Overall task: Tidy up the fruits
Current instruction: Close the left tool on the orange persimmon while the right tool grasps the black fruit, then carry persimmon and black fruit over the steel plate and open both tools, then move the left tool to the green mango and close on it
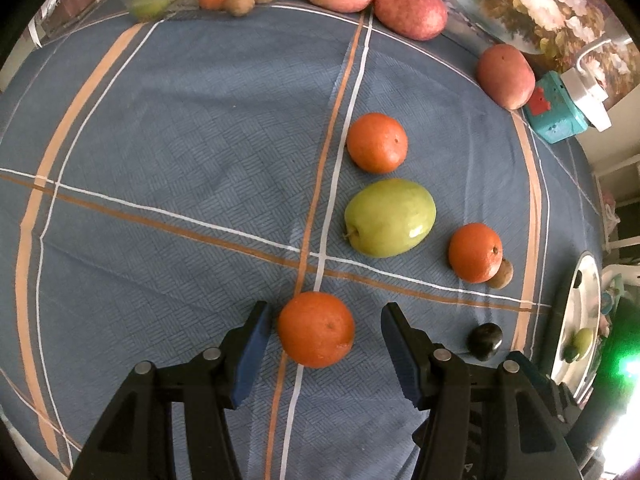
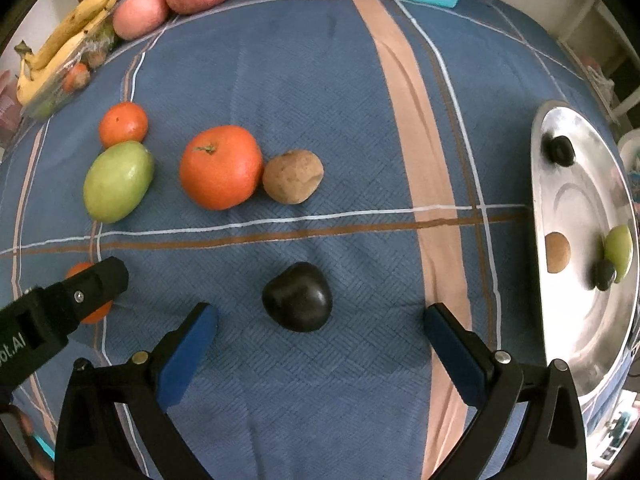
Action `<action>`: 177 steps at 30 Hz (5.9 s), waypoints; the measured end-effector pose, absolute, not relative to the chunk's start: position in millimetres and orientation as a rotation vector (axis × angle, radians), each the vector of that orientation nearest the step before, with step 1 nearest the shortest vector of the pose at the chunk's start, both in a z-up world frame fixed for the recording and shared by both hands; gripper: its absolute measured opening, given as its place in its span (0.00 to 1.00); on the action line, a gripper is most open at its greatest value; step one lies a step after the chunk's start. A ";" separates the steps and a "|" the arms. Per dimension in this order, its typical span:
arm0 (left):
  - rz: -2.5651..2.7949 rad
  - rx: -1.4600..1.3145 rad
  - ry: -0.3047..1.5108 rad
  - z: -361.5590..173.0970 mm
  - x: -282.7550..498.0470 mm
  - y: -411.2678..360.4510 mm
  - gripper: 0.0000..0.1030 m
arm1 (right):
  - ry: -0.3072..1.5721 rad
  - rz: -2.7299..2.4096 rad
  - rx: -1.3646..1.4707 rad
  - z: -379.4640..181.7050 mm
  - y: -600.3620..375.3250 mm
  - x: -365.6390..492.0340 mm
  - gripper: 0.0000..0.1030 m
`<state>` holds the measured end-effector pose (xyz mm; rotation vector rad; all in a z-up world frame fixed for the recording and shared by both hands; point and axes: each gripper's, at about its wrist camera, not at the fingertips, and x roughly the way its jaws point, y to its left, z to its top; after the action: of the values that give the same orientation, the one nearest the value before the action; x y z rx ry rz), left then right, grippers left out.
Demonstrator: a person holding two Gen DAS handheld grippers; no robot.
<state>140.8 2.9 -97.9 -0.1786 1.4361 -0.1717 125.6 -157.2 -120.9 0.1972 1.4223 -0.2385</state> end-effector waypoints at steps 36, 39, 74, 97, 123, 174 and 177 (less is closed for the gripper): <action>-0.092 0.030 1.458 -98.8 144.5 -21.3 0.81 | 1.417 -0.172 0.086 -100.1 -122.6 122.9 0.55; -0.096 0.009 1.441 -87.7 140.4 -16.7 0.52 | 1.419 -0.184 0.103 -95.1 -125.3 121.8 0.35; -0.184 -0.182 1.398 -56.2 140.3 5.2 0.37 | 1.383 -0.144 0.190 -85.9 -146.8 132.0 0.35; -0.210 -0.198 1.339 -36.3 135.1 -4.2 0.37 | 1.285 -0.208 0.302 -45.7 -187.0 115.5 0.26; -0.752 0.021 1.163 -30.1 87.2 -235.0 0.38 | 1.136 -0.671 0.527 -30.0 -371.6 35.3 0.27; 0.030 -0.116 1.141 -7.1 147.5 54.2 1.00 | 1.158 -0.221 0.342 -23.9 -192.7 104.7 0.92; 0.041 -0.132 1.140 -6.8 151.2 63.3 1.00 | 1.183 -0.153 0.402 -30.6 -184.9 110.4 0.92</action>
<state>151.2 63.3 -6.8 -0.1325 1.1401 0.0408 110.4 -184.9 -30.6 0.4019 1.1826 -0.1533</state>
